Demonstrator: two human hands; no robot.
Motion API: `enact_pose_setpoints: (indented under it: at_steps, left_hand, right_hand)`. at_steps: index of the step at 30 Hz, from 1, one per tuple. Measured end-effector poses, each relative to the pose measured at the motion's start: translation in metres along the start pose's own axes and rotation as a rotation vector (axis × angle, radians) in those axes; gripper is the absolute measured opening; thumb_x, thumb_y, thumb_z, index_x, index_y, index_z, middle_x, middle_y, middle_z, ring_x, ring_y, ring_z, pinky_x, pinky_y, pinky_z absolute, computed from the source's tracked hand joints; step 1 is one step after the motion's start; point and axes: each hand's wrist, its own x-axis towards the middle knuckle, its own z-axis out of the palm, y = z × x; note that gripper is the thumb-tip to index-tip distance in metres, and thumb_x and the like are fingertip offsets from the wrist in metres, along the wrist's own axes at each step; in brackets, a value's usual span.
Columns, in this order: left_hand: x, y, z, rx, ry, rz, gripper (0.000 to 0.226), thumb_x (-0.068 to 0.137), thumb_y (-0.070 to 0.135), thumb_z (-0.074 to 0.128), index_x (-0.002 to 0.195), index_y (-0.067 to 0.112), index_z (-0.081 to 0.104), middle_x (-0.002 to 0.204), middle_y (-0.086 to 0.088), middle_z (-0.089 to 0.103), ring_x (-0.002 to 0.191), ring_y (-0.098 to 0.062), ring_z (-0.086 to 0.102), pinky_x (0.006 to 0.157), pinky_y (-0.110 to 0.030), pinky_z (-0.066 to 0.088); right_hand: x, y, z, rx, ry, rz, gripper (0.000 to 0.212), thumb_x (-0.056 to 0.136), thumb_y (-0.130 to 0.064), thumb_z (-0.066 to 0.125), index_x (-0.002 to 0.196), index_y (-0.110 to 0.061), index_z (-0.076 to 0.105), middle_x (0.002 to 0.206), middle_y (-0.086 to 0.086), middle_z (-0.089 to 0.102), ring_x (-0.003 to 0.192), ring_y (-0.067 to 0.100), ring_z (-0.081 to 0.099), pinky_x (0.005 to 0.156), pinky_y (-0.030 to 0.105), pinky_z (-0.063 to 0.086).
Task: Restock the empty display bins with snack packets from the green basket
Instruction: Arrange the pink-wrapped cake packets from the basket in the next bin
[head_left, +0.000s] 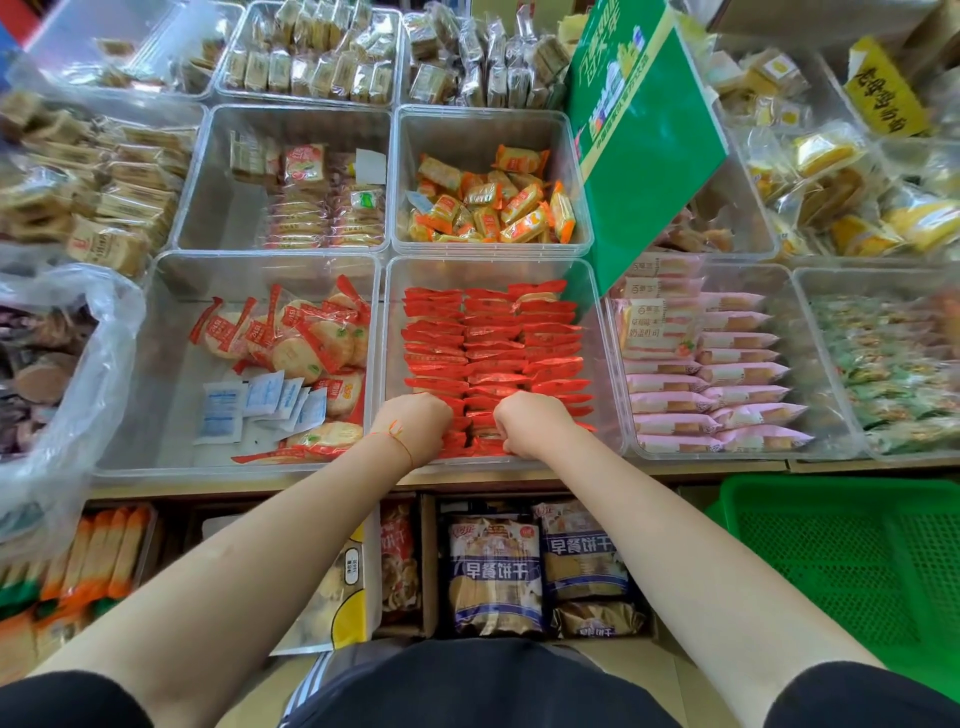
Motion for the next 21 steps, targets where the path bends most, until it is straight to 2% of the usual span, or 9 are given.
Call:
enact_pose_setpoints:
  at_steps: [3, 6, 8, 12, 14, 17, 21]
  left_hand:
    - [0.001, 0.002, -0.004, 0.046, -0.003, 0.011, 0.011, 0.089, 0.010, 0.050, 0.084, 0.019, 0.054, 0.100, -0.002, 0.066, 0.090, -0.024, 0.063, 0.063, -0.031, 0.043]
    - [0.002, 0.005, -0.008, 0.039, 0.006, 0.012, 0.011, 0.092, 0.012, 0.051, 0.087, 0.022, 0.050, 0.102, -0.002, 0.066, 0.094, -0.025, 0.063, 0.066, -0.031, 0.042]
    - [0.002, 0.007, -0.011, 0.033, 0.015, -0.001, 0.012, 0.093, 0.011, 0.050, 0.092, 0.021, 0.056, 0.105, -0.003, 0.066, 0.098, -0.025, 0.064, 0.069, -0.030, 0.042]
    - [0.001, 0.006, -0.011, 0.060, 0.010, -0.018, 0.016, 0.092, 0.007, 0.049, 0.094, 0.017, 0.062, 0.104, -0.004, 0.066, 0.095, -0.026, 0.064, 0.067, -0.030, 0.043]
    - [-0.001, 0.004, -0.009, 0.061, 0.008, -0.018, 0.016, 0.092, 0.008, 0.049, 0.094, 0.015, 0.063, 0.102, -0.004, 0.065, 0.092, -0.025, 0.064, 0.066, -0.029, 0.043]
    - [-0.001, 0.000, -0.007, 0.071, 0.006, -0.010, 0.016, 0.090, 0.007, 0.051, 0.089, 0.017, 0.063, 0.099, -0.004, 0.065, 0.084, -0.024, 0.060, 0.064, -0.030, 0.044]
    - [0.001, -0.002, -0.004, 0.040, -0.010, 0.021, 0.015, 0.090, 0.007, 0.050, 0.088, 0.016, 0.062, 0.098, -0.004, 0.064, 0.084, -0.024, 0.060, 0.065, -0.029, 0.043]
  right_hand:
    - [-0.002, 0.004, -0.002, 0.052, 0.061, -0.018, 0.013, 0.088, -0.006, 0.057, 0.086, -0.018, 0.062, 0.095, 0.001, 0.062, 0.085, 0.026, 0.061, 0.065, 0.034, 0.044]
    - [-0.004, 0.010, -0.001, 0.110, 0.229, -0.036, 0.013, 0.089, -0.013, 0.059, 0.079, -0.017, 0.053, 0.092, 0.002, 0.053, 0.072, 0.028, 0.056, 0.058, 0.034, 0.040]
    - [-0.007, 0.012, 0.000, 0.143, 0.277, -0.041, 0.013, 0.088, -0.008, 0.056, 0.080, -0.014, 0.049, 0.090, 0.004, 0.051, 0.068, 0.028, 0.052, 0.057, 0.035, 0.039]
    - [-0.011, 0.008, 0.000, 0.204, 0.200, -0.049, 0.016, 0.086, 0.000, 0.051, 0.087, -0.015, 0.046, 0.087, 0.003, 0.056, 0.075, 0.028, 0.055, 0.057, 0.035, 0.037]
    - [-0.011, 0.006, -0.001, 0.209, 0.186, -0.059, 0.018, 0.087, 0.001, 0.052, 0.093, -0.016, 0.049, 0.093, 0.003, 0.059, 0.079, 0.027, 0.056, 0.059, 0.034, 0.039]
    - [-0.009, 0.005, -0.002, 0.178, 0.160, -0.073, 0.015, 0.088, -0.003, 0.056, 0.090, -0.017, 0.053, 0.099, 0.003, 0.059, 0.085, 0.027, 0.058, 0.063, 0.035, 0.041]
    - [-0.007, 0.006, -0.003, 0.155, 0.163, -0.063, 0.014, 0.090, -0.007, 0.060, 0.085, -0.017, 0.051, 0.100, 0.004, 0.060, 0.087, 0.028, 0.059, 0.063, 0.034, 0.040]
